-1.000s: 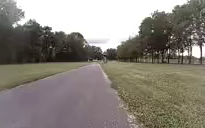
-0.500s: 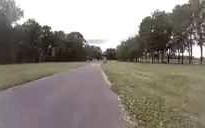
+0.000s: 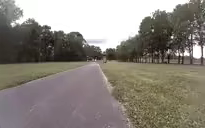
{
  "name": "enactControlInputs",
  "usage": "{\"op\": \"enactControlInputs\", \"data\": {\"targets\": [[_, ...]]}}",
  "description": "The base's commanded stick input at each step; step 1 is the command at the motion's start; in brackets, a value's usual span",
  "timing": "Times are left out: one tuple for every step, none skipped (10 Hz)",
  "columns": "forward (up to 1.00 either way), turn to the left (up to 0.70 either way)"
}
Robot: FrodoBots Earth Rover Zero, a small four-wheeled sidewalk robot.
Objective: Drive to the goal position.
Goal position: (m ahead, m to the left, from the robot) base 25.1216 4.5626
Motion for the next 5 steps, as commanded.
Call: {"op": "enactControlInputs", "data": {"targets": [[0.70,0.00],[0.70,0.00],[0.70,0.00],[0.70,0.00],[0.70,0.00]]}}
